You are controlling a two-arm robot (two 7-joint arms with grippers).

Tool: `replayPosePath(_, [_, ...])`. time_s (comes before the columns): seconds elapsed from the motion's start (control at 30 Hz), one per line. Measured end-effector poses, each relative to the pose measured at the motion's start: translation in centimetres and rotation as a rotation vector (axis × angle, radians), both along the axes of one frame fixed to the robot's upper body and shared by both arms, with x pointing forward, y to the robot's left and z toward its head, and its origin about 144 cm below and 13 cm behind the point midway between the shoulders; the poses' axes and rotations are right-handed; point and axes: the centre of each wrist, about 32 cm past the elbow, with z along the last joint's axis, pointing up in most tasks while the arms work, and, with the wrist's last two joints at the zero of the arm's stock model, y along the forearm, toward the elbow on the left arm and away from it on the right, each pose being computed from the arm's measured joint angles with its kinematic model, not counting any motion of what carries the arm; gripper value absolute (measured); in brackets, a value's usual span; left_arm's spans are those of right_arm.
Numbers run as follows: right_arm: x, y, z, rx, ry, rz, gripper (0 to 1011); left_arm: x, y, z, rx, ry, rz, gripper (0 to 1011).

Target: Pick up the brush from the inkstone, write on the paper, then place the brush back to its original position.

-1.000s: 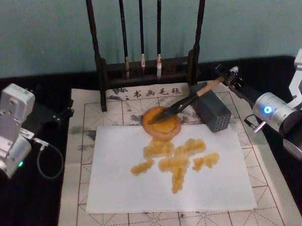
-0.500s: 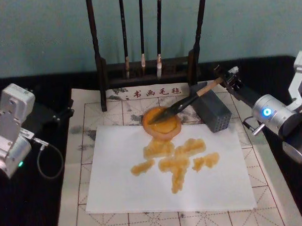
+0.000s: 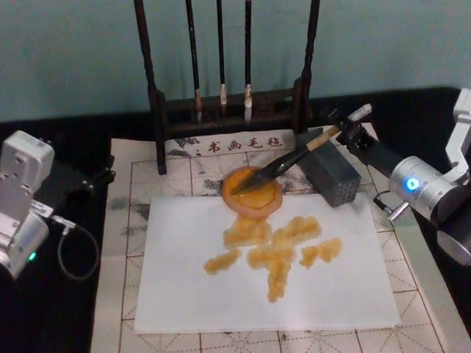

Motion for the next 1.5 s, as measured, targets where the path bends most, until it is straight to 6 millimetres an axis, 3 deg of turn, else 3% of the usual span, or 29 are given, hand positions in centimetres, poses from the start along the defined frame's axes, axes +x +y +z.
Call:
replayPosePath(0.57, [-0.01,0.01,0.01,-0.006,-0.003,-0.007,980,0.00,0.00,0.00,0.000,0.000,0.000,1001])
replayPosePath(1.1, [0.03,0.00,0.01,-0.004,-0.004,-0.006,550,0.00,0.00,0.00,0.000,0.000,0.000,1001])
replayPosePath(1.43, [0.02,0.00,0.01,-0.004,-0.003,-0.006,197,0.00,0.00,0.00,0.000,0.000,0.000,1001])
replayPosePath(1.5, [0.03,0.00,0.01,-0.004,-0.004,-0.006,182,0.00,0.00,0.00,0.000,0.000,0.000,1001])
